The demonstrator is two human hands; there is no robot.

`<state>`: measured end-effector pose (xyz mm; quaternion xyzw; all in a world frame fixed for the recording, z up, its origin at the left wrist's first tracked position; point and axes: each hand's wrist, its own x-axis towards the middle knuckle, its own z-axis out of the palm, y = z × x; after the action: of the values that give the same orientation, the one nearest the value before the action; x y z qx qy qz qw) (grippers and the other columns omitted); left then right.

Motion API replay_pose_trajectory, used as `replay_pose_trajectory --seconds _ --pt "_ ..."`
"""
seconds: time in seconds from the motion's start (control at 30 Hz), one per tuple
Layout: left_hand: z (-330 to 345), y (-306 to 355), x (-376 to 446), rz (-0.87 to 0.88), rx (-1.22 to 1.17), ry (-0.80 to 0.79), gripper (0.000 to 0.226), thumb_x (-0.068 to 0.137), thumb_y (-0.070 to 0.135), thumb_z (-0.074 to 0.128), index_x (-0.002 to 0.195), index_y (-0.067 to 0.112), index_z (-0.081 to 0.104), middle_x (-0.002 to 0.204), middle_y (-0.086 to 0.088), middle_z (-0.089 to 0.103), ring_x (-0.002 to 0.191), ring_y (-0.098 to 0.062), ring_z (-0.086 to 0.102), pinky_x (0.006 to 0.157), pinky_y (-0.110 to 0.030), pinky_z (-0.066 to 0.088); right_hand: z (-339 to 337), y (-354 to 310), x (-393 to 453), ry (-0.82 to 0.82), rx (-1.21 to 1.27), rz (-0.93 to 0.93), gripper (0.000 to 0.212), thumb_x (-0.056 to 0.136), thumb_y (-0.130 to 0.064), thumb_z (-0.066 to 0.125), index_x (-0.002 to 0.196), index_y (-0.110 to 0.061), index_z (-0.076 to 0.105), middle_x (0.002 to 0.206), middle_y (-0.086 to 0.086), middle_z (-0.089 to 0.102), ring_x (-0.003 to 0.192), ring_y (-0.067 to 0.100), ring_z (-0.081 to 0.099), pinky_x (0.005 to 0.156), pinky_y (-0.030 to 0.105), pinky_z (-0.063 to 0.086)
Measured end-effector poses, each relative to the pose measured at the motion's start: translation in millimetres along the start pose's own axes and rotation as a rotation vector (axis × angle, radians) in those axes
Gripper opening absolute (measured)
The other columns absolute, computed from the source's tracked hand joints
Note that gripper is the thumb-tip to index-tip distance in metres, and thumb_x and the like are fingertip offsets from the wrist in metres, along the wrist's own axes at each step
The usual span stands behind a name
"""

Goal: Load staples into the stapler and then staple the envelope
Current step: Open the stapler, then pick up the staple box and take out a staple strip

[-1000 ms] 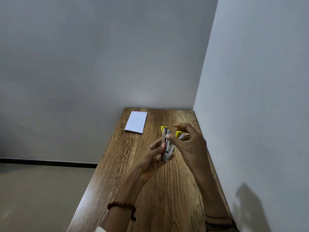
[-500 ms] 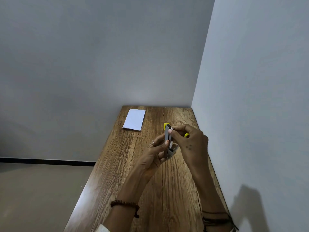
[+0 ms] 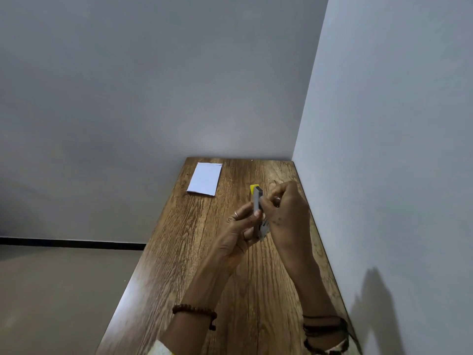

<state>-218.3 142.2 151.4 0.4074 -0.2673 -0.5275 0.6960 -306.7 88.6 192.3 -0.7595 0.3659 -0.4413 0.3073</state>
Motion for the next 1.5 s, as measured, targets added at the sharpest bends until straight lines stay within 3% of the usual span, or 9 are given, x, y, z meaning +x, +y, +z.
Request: replay_pose_trajectory --seconds 0.3,0.43,0.5,0.6,0.77,1.0,1.1,1.27,1.5 --pt "-3.5 6.5 -1.5 0.159 -0.344 0.112 0.036 0.051 0.019 0.085 0.085 0.02 0.072 0.088 0.007 0.075 0.084 -0.005 0.07 0.073 -0.023 0.056 -2.6 -5.5 -9.5 0.066 0.208 0.177 0.018 0.094 -0.017 0.046 0.1 -0.018 0.03 0.065 -0.003 0.048 0.052 0.013 0.048 0.043 0.018 0.036" --pt "-11.9 7.0 -12.0 0.229 -0.468 0.065 0.032 0.05 0.011 0.085 0.078 0.023 0.076 0.107 0.007 0.071 0.096 -0.005 0.067 0.072 -0.02 0.054 -5.6 4.5 -5.0 0.006 0.666 0.495 0.02 0.091 -0.01 0.053 0.104 -0.014 0.039 0.074 0.003 0.054 0.058 0.01 0.053 0.054 0.019 0.05" --pt "-16.6 4.6 -18.3 0.197 -0.5 0.072 0.046 0.041 0.002 0.088 0.083 0.017 0.075 0.115 0.0 0.069 0.11 -0.015 0.061 0.088 -0.031 0.05 -6.4 12.3 -2.9 0.011 0.769 0.539 0.021 0.089 -0.009 0.056 0.106 -0.013 0.044 0.087 0.006 0.056 0.068 0.01 0.056 0.058 0.017 0.052" --pt "-24.7 -4.6 -27.0 0.094 -0.616 0.043 0.051 0.035 -0.003 0.09 0.083 0.007 0.073 0.121 -0.013 0.064 0.118 -0.028 0.054 0.083 -0.035 0.056 -9.5 19.1 -0.3 -0.021 0.809 0.543 0.013 0.09 -0.013 0.055 0.103 -0.012 0.055 0.093 0.006 0.062 0.082 0.014 0.061 0.068 0.022 0.053" --pt "-24.3 -12.9 -40.1 -0.113 -0.409 -0.028 0.059 0.061 0.021 0.083 0.114 0.005 0.063 0.128 -0.019 0.058 0.109 -0.023 0.062 0.071 -0.025 0.058 -6.3 24.2 1.0 -0.116 0.858 0.492 0.01 0.09 -0.016 0.056 0.092 -0.01 0.064 0.077 0.001 0.065 0.073 0.011 0.063 0.07 0.021 0.054" --pt "-9.6 -12.1 -36.3 -0.21 0.102 -0.075 0.041 0.091 0.042 0.034 0.104 0.019 0.065 0.077 0.006 0.07 0.046 -0.006 0.049 0.042 -0.017 0.04 6.3 28.1 -5.4 -0.239 0.636 0.415 0.026 0.088 -0.019 0.058 0.11 -0.007 0.064 0.083 0.007 0.07 0.07 0.011 0.065 0.069 0.022 0.053" --pt "-11.3 -19.4 -31.8 -0.18 0.03 -0.069 0.04 0.086 0.041 0.04 0.103 0.015 0.065 0.066 0.007 0.06 0.036 -0.003 0.037 0.034 -0.014 0.029 9.3 32.3 -7.4 -0.251 0.588 0.378 0.028 0.091 -0.02 0.053 0.115 -0.007 0.063 0.089 0.011 0.071 0.078 0.014 0.068 0.079 0.026 0.053" --pt "-16.0 -27.2 -27.2 -0.188 -0.087 -0.067 0.038 0.087 0.038 0.038 0.104 0.008 0.055 0.06 0.006 0.058 0.031 -0.002 0.032 0.03 -0.012 0.027 10.8 41.7 -11.1 -0.243 0.613 0.372 0.031 0.094 -0.015 0.048 0.121 -0.003 0.057 0.092 0.017 0.069 0.067 0.016 0.065 0.061 0.014 0.054" --pt "-26.7 -41.7 -12.2 -0.204 -0.057 0.079 0.035 0.097 0.033 0.029 0.102 0.013 0.057 0.062 0.007 0.064 0.034 -0.002 0.038 0.033 -0.013 0.025 25.2 61.8 -17.7 -0.269 0.543 0.416 0.033 0.09 -0.01 0.055 0.123 -0.007 0.057 0.098 0.007 0.069 0.089 0.013 0.067 0.079 0.02 0.055"
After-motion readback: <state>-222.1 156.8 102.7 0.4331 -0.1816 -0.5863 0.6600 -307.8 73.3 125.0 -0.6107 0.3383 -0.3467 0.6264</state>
